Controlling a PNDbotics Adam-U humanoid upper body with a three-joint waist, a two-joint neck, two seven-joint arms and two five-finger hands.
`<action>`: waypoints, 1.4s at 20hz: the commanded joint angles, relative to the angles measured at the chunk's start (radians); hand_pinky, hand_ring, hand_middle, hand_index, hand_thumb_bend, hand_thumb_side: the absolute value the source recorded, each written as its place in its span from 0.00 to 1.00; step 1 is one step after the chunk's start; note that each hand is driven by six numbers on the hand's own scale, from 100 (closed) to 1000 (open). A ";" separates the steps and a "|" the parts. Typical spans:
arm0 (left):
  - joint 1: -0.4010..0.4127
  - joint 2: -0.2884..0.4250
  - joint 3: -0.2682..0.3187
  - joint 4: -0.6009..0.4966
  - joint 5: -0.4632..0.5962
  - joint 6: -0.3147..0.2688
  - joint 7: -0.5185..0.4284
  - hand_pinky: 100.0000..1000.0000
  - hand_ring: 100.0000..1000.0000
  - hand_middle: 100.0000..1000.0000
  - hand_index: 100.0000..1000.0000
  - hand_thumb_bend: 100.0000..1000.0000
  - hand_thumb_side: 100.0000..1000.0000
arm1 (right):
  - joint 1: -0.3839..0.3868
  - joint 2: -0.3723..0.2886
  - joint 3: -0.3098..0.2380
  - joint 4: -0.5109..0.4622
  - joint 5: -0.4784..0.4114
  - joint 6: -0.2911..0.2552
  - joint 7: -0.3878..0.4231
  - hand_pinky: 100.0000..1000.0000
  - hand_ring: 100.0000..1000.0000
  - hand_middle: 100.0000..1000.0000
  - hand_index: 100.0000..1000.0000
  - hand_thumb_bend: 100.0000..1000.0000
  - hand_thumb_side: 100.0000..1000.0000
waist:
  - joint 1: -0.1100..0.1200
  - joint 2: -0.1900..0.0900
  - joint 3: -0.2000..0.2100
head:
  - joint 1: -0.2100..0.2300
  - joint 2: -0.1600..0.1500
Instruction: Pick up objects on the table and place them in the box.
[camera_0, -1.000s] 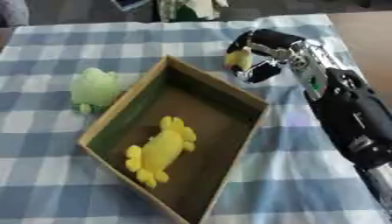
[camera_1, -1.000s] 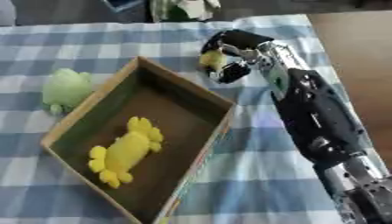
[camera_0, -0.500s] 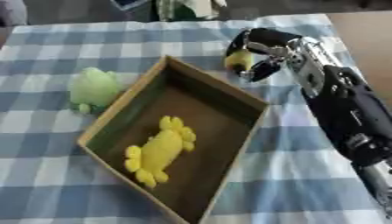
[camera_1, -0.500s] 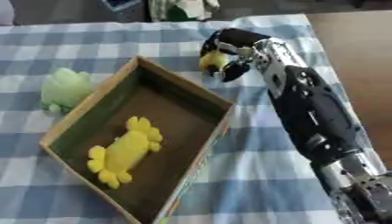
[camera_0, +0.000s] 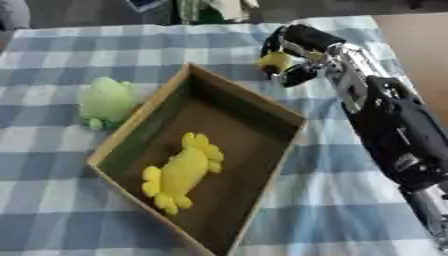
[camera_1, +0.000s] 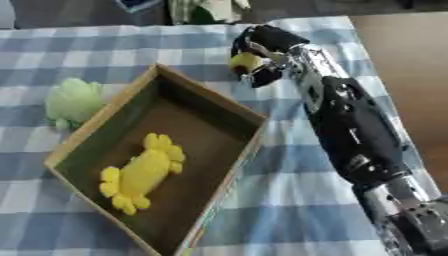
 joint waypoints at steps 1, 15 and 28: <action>-0.008 0.011 -0.002 -0.018 0.000 -0.001 -0.005 0.41 0.51 0.52 0.77 0.00 0.66 | -0.020 -0.016 0.005 -0.033 0.015 -0.008 -0.037 0.66 0.66 0.35 0.49 0.00 0.00 | 0.000 -0.023 0.000 | -0.002 -0.015; -0.009 0.011 -0.002 -0.018 0.002 0.000 -0.006 0.41 0.51 0.53 0.77 0.00 0.66 | -0.029 -0.027 0.042 -0.176 -0.140 -0.010 -0.039 0.63 0.58 0.23 0.40 0.00 0.00 | -0.006 -0.029 -0.001 | 0.001 -0.010; -0.009 0.013 -0.002 -0.018 0.003 0.001 -0.007 0.41 0.51 0.53 0.77 0.00 0.66 | -0.030 -0.052 0.159 -0.458 -0.506 0.047 0.152 0.61 0.53 0.21 0.39 0.00 0.00 | -0.013 -0.040 -0.004 | 0.006 -0.005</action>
